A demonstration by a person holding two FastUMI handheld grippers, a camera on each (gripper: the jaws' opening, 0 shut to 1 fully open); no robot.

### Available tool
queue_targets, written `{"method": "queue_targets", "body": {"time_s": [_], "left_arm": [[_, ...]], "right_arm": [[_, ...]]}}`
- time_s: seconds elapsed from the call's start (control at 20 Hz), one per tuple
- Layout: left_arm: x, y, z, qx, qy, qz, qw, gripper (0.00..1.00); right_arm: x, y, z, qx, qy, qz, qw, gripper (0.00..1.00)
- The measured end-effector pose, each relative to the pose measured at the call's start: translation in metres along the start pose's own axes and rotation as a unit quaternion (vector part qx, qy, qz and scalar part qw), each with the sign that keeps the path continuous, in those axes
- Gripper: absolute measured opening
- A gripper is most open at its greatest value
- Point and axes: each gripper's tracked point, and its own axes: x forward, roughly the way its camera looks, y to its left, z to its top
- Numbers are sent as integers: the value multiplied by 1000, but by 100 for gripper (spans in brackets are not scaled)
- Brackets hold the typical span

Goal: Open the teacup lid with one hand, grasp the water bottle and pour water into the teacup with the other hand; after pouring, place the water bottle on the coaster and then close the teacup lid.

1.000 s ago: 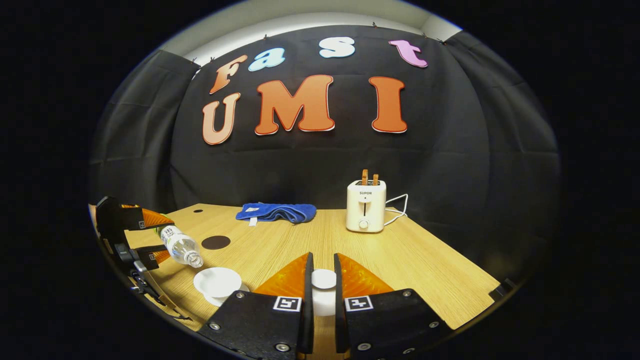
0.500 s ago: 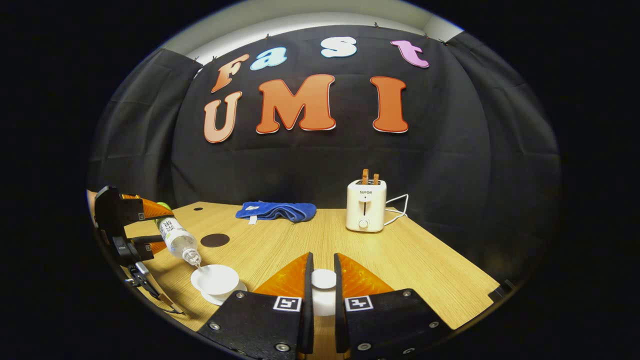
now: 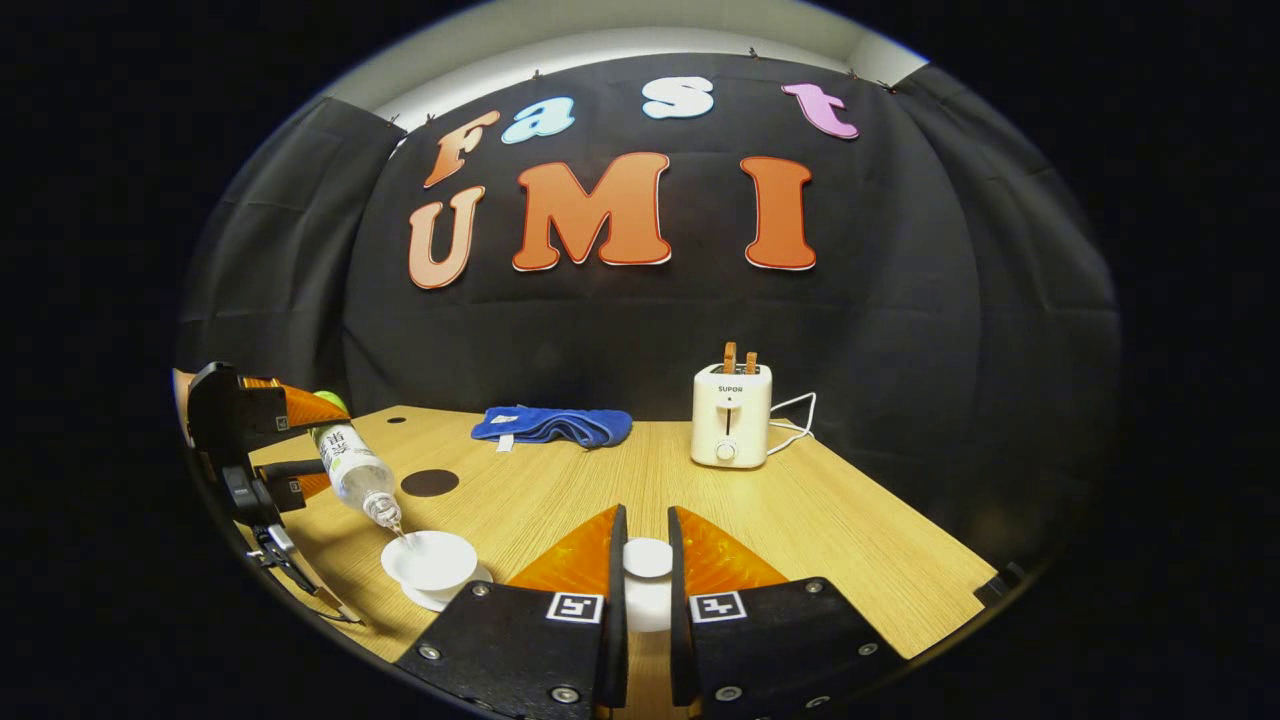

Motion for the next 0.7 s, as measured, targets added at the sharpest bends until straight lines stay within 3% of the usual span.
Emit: {"method": "queue_targets", "body": {"time_s": [0.35,0.5,0.55,0.7], "left_arm": [[3,9,0,28,-3,12,1000,64],[5,14,2,40,-7,18,999,71],[5,17,3,44,-9,20,999,64],[6,22,5,56,-10,25,998,64]], "right_arm": [[-3,-2,-1,1,-1,-1,1000,17],[-3,-4,-2,-2,0,-4,1000,17],[-4,-5,-2,-2,-1,-5,1000,17],[-3,-6,-3,-2,0,-6,1000,17]]}}
